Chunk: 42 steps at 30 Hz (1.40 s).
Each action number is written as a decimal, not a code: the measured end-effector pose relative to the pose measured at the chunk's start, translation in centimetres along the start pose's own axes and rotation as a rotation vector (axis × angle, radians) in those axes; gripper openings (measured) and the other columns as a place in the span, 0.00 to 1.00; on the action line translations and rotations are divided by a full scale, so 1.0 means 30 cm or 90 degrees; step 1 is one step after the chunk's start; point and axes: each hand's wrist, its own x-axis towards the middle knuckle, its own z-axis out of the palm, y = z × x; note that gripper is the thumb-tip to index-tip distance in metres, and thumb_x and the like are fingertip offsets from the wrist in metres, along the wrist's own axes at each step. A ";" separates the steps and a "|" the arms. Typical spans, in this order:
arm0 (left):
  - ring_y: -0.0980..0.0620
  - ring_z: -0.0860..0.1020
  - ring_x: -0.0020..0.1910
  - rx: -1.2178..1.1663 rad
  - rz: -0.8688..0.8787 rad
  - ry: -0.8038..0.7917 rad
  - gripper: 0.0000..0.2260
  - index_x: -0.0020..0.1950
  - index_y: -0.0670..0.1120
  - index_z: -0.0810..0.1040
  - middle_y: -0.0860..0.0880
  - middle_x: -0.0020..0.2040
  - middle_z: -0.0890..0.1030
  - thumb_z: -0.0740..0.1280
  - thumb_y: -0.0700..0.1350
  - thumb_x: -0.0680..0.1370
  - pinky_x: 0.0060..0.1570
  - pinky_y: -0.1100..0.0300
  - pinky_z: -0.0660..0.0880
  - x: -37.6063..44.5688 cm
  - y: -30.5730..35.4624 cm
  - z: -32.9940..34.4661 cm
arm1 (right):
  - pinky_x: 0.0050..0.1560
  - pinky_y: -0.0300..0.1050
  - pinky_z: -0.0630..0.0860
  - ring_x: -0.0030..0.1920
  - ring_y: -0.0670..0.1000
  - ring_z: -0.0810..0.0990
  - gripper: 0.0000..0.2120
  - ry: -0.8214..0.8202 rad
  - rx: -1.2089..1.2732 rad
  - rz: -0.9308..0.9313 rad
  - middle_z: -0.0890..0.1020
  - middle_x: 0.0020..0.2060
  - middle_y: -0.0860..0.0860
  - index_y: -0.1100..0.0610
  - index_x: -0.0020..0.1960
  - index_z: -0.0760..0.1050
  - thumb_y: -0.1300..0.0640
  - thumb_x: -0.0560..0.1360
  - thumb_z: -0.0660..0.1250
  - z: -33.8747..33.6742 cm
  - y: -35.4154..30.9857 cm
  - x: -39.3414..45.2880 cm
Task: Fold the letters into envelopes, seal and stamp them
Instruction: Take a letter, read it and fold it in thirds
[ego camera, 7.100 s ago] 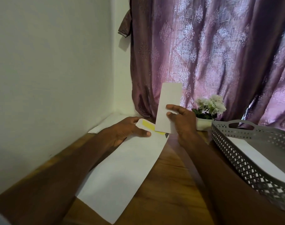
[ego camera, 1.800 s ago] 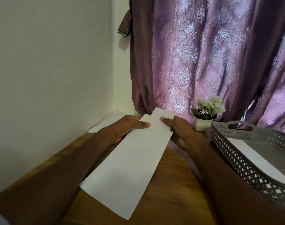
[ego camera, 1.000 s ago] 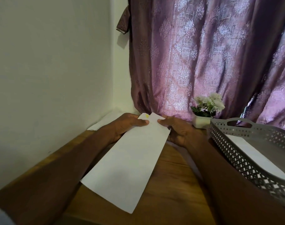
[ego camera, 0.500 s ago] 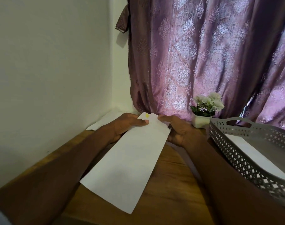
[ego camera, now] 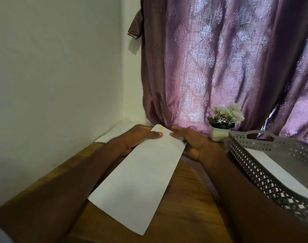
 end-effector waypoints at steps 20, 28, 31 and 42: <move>0.38 0.84 0.58 0.080 0.014 0.141 0.19 0.59 0.38 0.84 0.39 0.56 0.86 0.71 0.53 0.80 0.69 0.43 0.75 -0.004 0.022 -0.004 | 0.26 0.32 0.73 0.31 0.43 0.80 0.04 0.147 -0.170 -0.203 0.83 0.37 0.51 0.59 0.49 0.85 0.61 0.77 0.71 0.065 -0.010 -0.033; 0.39 0.81 0.62 0.119 0.029 0.182 0.21 0.64 0.37 0.81 0.38 0.61 0.83 0.66 0.54 0.83 0.71 0.45 0.72 0.006 0.034 -0.001 | 0.24 0.28 0.68 0.34 0.44 0.78 0.17 0.182 -0.330 -0.268 0.84 0.37 0.52 0.62 0.47 0.87 0.48 0.81 0.68 0.074 0.002 -0.027; 0.39 0.81 0.62 0.137 0.029 0.179 0.21 0.64 0.37 0.81 0.38 0.62 0.83 0.65 0.53 0.84 0.71 0.45 0.72 0.004 0.037 0.005 | 0.20 0.30 0.67 0.24 0.40 0.79 0.20 0.187 -0.329 -0.242 0.83 0.31 0.51 0.60 0.40 0.86 0.45 0.80 0.69 0.080 0.006 -0.034; 0.51 0.83 0.47 0.162 0.087 0.127 0.16 0.60 0.38 0.83 0.40 0.58 0.85 0.63 0.49 0.85 0.46 0.68 0.78 -0.003 0.001 0.061 | 0.19 0.32 0.67 0.27 0.42 0.80 0.25 0.189 -0.442 -0.177 0.81 0.33 0.49 0.57 0.38 0.79 0.35 0.69 0.77 0.047 -0.017 -0.030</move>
